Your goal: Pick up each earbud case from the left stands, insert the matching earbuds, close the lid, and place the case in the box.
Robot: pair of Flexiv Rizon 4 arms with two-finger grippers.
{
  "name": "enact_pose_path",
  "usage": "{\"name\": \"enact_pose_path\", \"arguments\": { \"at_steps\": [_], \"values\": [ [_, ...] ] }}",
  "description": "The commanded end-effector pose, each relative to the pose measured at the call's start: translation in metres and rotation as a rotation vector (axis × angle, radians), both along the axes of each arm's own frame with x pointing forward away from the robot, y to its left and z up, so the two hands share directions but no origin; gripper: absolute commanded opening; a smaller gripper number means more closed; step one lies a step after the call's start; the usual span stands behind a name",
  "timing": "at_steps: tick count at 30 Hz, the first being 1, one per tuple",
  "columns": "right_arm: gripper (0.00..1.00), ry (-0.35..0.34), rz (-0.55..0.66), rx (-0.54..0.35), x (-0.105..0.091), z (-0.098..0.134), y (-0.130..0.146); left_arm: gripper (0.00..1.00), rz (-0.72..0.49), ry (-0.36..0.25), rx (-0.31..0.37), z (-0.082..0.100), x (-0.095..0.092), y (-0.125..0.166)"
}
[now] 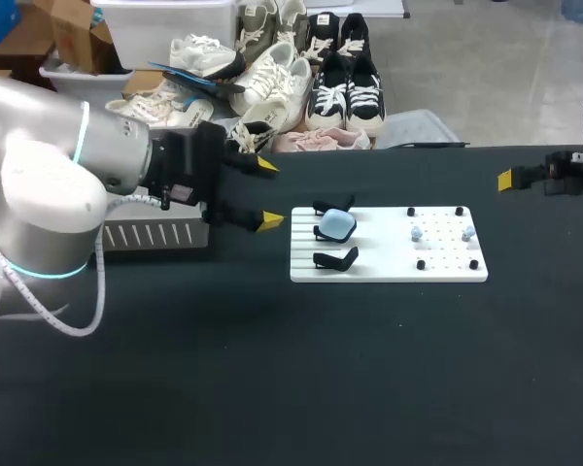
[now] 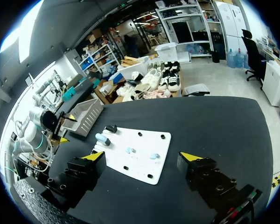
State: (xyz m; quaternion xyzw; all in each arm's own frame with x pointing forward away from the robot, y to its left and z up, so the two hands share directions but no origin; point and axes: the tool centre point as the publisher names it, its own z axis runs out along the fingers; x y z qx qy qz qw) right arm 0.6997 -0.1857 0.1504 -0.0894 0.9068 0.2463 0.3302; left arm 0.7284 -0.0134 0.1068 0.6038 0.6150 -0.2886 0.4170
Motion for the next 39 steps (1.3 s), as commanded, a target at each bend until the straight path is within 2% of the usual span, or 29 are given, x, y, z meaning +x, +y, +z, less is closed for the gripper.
{"name": "enact_pose_path", "arguments": {
  "at_steps": [1, 7, 22, 31, 36, 39],
  "values": [
    [1.0, 0.0, 0.003, 0.002, 0.001, -0.001, -0.001, 1.0, -0.007, 0.009, -0.026, -0.013, 0.01, -0.012],
    [1.0, 0.0, 0.003, 0.002, 0.001, -0.001, -0.001, 1.0, -0.038, 0.042, -0.047, -0.022, 0.014, -0.024],
    [1.0, 0.0, 0.003, 0.002, 0.001, -0.001, -0.001, 1.0, -0.065, 0.086, -0.033, -0.049, 0.022, -0.046],
    [1.0, 0.0, 0.003, 0.002, 0.001, -0.001, -0.001, 1.0, -0.066, 0.126, -0.032, -0.058, 0.023, -0.053],
    [1.0, 0.0, 0.003, 0.002, 0.001, -0.001, -0.001, 1.0, -0.065, 0.179, -0.043, -0.062, 0.024, -0.059],
    [1.0, 0.0, 0.003, 0.002, 0.001, -0.001, -0.001, 1.0, -0.067, 0.186, -0.046, -0.064, 0.024, -0.063]
  ]
}}
